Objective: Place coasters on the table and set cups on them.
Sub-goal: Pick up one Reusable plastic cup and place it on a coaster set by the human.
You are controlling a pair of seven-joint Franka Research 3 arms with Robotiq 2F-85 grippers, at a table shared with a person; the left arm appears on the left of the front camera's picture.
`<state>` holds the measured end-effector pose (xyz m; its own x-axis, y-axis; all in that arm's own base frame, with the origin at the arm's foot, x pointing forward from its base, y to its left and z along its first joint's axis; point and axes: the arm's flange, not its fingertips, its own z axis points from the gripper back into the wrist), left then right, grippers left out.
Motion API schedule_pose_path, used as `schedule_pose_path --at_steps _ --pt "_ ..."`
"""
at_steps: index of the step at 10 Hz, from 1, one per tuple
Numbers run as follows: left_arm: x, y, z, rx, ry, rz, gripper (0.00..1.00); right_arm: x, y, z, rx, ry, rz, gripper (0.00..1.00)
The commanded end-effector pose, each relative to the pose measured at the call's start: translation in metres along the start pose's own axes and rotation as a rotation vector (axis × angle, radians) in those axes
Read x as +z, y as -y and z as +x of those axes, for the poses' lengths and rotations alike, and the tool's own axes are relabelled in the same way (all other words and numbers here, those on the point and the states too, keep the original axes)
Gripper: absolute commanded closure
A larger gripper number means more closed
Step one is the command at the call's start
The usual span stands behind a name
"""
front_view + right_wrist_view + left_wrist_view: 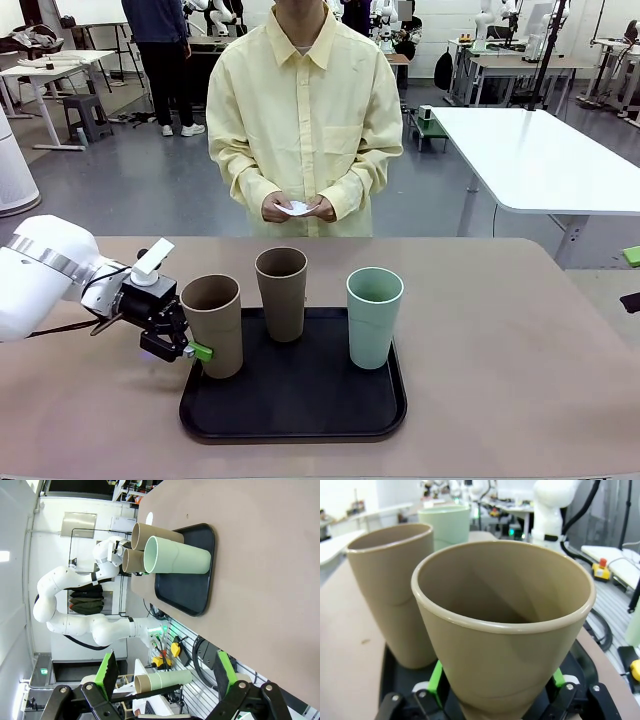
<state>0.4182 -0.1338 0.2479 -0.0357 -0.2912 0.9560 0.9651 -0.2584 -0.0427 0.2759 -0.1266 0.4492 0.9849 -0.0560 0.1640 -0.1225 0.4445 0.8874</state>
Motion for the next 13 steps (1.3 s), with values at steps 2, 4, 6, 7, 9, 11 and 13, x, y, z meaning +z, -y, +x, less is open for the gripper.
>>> schedule_pose_path --at_steps 2,4,6,7,9,11,13 --pt "-0.005 -0.001 -0.001 -0.049 0.031 0.007 1.0 0.0 0.0 0.002 0.01 0.004 0.019 0.0" --pt "0.001 0.005 0.006 -0.041 0.027 0.018 1.0 0.0 0.0 0.002 0.01 0.004 0.019 0.0" --pt "0.022 0.025 0.047 0.036 0.008 0.063 1.0 0.0 0.0 0.002 0.01 0.004 0.019 0.0" --pt "0.042 0.037 0.077 0.093 0.035 0.093 1.0 0.0 0.0 0.002 0.01 0.004 0.019 0.0" --pt "0.067 0.047 0.121 0.095 0.03 0.144 1.0 0.0 0.0 0.002 0.01 0.004 0.019 0.0" --pt "0.078 0.053 0.147 0.103 0.023 0.165 1.0 0.0 0.0 0.002 0.01 0.004 0.019 0.0" --pt "0.08 0.046 0.146 0.086 0.017 0.162 1.0 0.0 0.0 0.002 0.01 0.004 0.019 0.0"
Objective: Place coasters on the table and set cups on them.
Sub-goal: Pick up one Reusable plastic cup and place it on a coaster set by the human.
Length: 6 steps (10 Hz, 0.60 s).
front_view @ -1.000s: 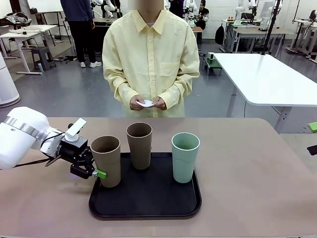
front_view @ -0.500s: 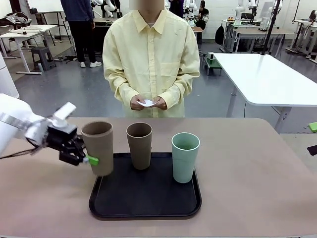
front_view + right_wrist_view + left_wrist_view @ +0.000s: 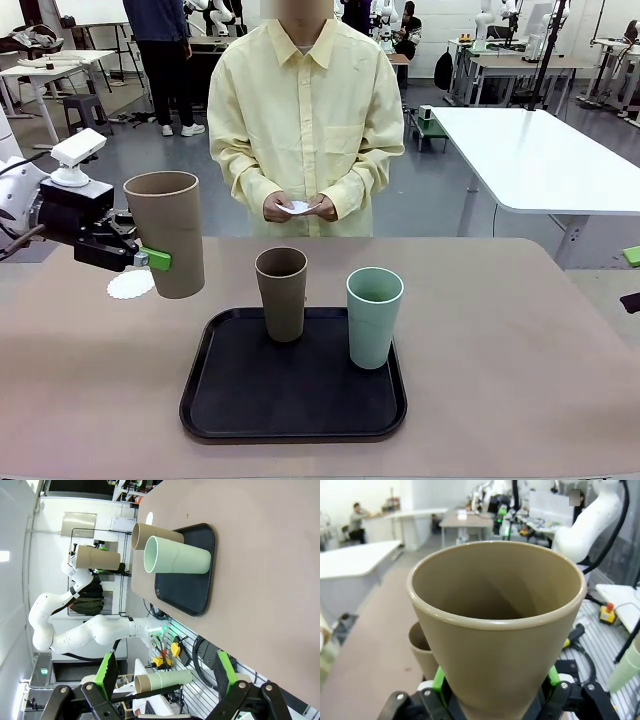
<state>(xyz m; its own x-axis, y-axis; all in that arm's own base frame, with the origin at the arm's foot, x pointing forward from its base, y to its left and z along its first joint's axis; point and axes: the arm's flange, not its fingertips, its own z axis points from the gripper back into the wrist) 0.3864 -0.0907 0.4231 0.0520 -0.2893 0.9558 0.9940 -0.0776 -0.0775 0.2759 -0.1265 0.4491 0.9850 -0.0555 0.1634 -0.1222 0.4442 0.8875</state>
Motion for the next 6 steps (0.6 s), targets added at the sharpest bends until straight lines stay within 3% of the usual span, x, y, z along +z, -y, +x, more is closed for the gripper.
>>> schedule_pose_path --at_steps 1,2,3,4,6 --pt "-0.003 -0.004 -0.01 0.0 -0.001 -0.004 1.0 0.0 0.0 0.002 0.011 0.005 0.019 0.0" --pt "0.0 0.0 0.0 0.0 0.0 0.0 0.16 0.0 0.0 0.002 0.011 0.005 0.019 0.0" --pt "0.013 -0.017 -0.02 -0.05 -0.035 -0.049 0.16 0.0 0.0 0.002 0.011 0.005 0.019 0.0" --pt "0.038 -0.04 -0.036 -0.079 -0.058 -0.018 0.16 0.0 0.0 0.002 0.011 0.005 0.019 0.0" --pt "0.092 -0.067 -0.058 -0.089 -0.032 0.01 0.16 0.0 0.0 0.002 0.011 0.005 0.019 0.0"
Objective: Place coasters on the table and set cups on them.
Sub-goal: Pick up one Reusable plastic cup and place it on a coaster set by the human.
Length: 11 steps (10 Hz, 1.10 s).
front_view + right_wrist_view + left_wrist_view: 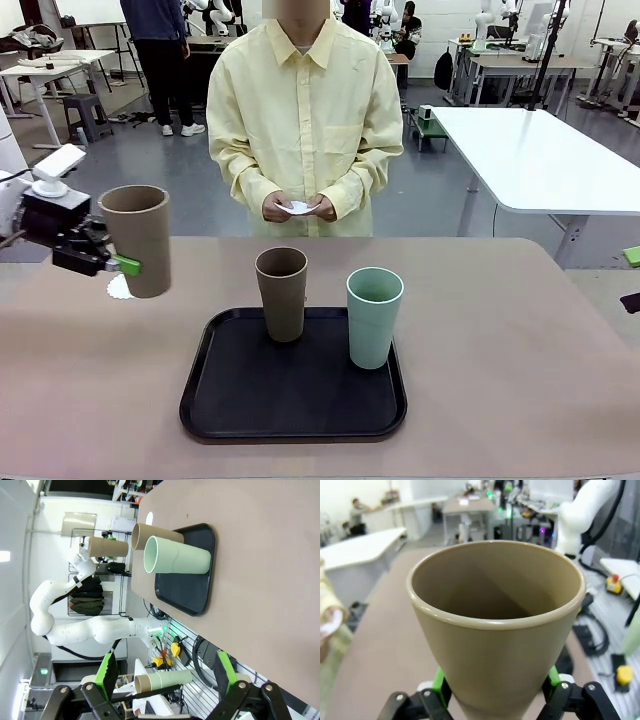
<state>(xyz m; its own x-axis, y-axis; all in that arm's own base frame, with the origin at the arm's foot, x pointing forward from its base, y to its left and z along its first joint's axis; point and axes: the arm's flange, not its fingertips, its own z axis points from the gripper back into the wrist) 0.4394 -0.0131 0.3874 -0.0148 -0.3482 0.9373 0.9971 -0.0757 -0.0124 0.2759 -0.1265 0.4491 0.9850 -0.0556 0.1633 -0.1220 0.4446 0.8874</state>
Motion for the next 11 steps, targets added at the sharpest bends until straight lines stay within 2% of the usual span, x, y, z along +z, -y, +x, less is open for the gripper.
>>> schedule_pose_path --at_steps 1,3,5,7,9,10,11 --pt "0.045 -0.028 -0.019 -0.033 0.046 0.018 0.16 0.0 0.0 0.002 0.011 0.005 0.019 0.0" --pt "0.089 -0.04 -0.034 -0.03 0.059 0.086 0.16 0.0 0.0 0.002 0.011 0.005 0.019 0.0" --pt "0.115 -0.049 -0.048 -0.01 0.071 0.154 0.16 0.0 0.0 0.002 0.011 0.005 0.019 0.0" --pt "0.127 -0.062 -0.058 0.055 0.098 0.199 0.16 0.0 0.0 0.002 0.011 0.005 0.019 0.0" --pt "0.123 -0.061 -0.058 0.042 0.125 0.239 0.16 0.0 0.0 0.002 0.011 0.005 0.019 0.0" --pt "0.125 -0.057 -0.065 0.043 0.083 0.197 0.16 0.0 0.0 0.002 0.011 0.005 0.019 0.0" --pt "0.125 -0.057 -0.065 0.043 0.083 0.197 0.16 0.0 0.0 0.002 0.011 0.005 0.019 0.0"
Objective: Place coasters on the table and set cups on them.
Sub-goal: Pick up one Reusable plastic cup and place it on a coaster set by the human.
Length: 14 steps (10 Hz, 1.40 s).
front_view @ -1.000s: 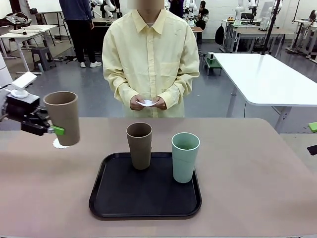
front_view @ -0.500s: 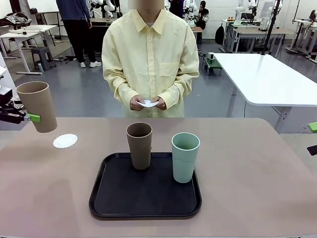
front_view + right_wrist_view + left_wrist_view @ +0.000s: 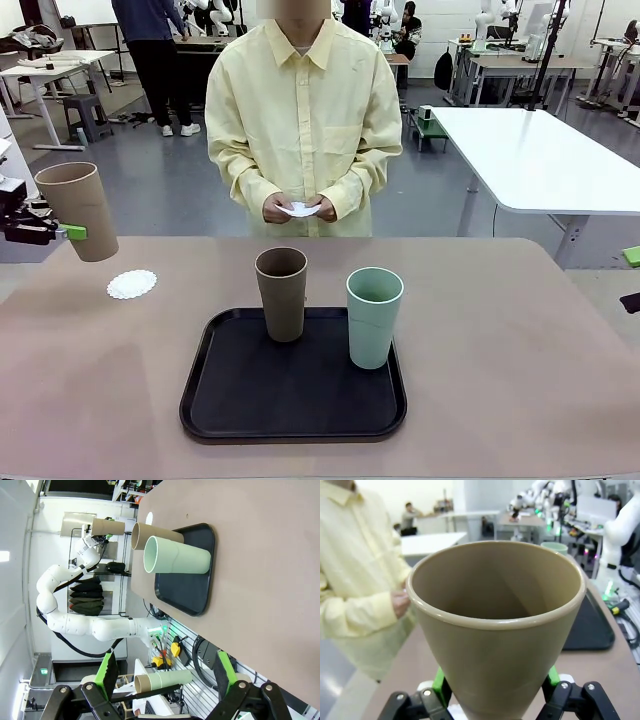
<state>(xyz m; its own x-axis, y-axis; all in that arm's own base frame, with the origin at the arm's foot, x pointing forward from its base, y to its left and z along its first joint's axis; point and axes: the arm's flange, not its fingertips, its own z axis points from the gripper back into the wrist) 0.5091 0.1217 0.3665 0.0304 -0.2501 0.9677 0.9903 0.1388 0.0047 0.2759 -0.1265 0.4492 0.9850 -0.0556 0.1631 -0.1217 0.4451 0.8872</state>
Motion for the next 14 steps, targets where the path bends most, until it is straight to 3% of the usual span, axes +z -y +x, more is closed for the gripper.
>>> schedule_pose_path --at_steps 1,4,7,12,14 --pt "0.002 0.003 0.003 -0.007 -0.018 -0.013 0.16 0.0 0.0 0.002 0.011 0.005 0.02 0.0" --pt "0.0 0.0 0.0 0.0 -0.004 -0.004 0.16 0.0 0.0 0.002 0.011 0.005 0.02 0.0" --pt "-0.015 -0.044 -0.02 0.043 0.003 -0.018 0.16 0.0 0.0 0.002 0.011 0.005 0.02 0.0" --pt "-0.03 -0.078 -0.069 0.098 -0.01 -0.016 0.16 0.0 0.0 0.002 0.011 0.005 0.02 0.0" --pt "-0.032 -0.079 -0.072 0.1 -0.012 -0.023 0.16 0.0 0.0 0.002 0.011 0.005 0.02 0.0"
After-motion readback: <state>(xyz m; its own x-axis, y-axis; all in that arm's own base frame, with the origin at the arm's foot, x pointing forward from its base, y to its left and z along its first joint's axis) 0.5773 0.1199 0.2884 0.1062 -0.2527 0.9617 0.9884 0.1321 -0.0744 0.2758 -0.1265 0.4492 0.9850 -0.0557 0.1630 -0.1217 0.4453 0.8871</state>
